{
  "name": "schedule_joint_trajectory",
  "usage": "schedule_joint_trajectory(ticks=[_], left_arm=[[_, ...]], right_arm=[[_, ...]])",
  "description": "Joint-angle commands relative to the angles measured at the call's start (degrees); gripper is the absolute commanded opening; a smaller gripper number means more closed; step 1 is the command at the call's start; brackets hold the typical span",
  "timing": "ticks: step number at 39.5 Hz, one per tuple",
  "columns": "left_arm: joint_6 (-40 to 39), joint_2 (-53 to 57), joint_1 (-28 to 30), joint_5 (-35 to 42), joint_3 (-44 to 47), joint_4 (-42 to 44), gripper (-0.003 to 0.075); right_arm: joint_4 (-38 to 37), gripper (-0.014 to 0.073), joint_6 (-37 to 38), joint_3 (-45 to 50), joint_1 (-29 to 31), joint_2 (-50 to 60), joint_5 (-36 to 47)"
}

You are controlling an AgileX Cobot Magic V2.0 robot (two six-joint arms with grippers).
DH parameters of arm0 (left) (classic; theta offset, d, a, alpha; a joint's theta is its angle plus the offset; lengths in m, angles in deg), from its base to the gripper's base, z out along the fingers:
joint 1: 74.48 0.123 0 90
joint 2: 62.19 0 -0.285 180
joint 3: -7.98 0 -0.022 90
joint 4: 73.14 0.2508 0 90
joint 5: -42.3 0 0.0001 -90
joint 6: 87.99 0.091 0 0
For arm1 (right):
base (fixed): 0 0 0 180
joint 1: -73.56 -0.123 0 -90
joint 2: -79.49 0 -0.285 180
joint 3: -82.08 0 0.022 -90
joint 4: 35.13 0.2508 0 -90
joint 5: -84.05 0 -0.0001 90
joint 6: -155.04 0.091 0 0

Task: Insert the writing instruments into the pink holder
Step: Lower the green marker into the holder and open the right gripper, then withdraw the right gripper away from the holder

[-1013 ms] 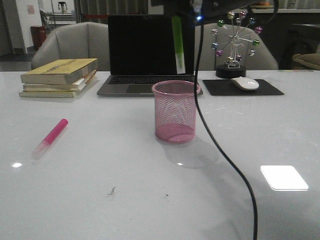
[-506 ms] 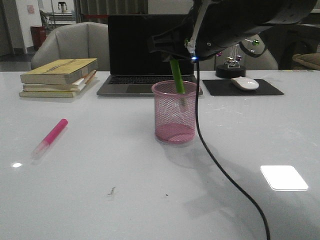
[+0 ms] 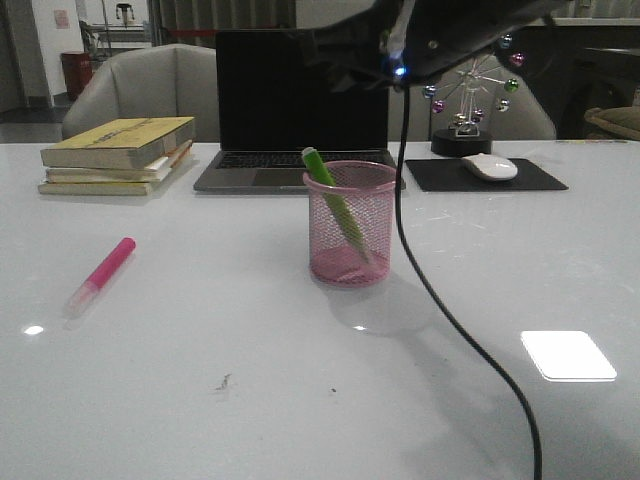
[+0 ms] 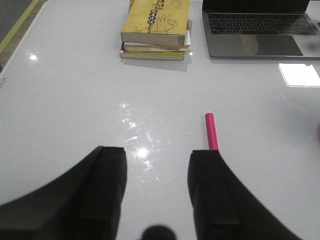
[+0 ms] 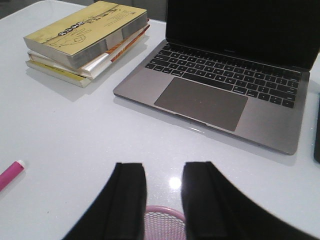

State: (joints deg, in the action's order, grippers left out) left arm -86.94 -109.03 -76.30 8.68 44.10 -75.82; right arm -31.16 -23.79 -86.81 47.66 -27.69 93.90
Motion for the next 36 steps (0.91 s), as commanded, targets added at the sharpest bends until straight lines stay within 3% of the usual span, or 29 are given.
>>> schedule_joint_trajectory(ticks=[1, 18, 36], left_arm=[[-0.38, -0.2, -0.06, 4.08, -1.93, -0.11, 0.0375], [-0.38, -0.2, -0.06, 4.08, -1.93, -0.11, 0.0375], [-0.38, -0.2, -0.06, 4.08, -1.93, -0.11, 0.0375]], right_arm=[[-0.79, 0.0328, -1.17, -1.67, 1.54, 7.55, -1.01], [-3.34, 0.0327, -1.17, -1.08, 13.98, 28.07, -26.57], [-6.16, 0.0327, -1.17, 20.71, 25.19, 55.46, -31.28]])
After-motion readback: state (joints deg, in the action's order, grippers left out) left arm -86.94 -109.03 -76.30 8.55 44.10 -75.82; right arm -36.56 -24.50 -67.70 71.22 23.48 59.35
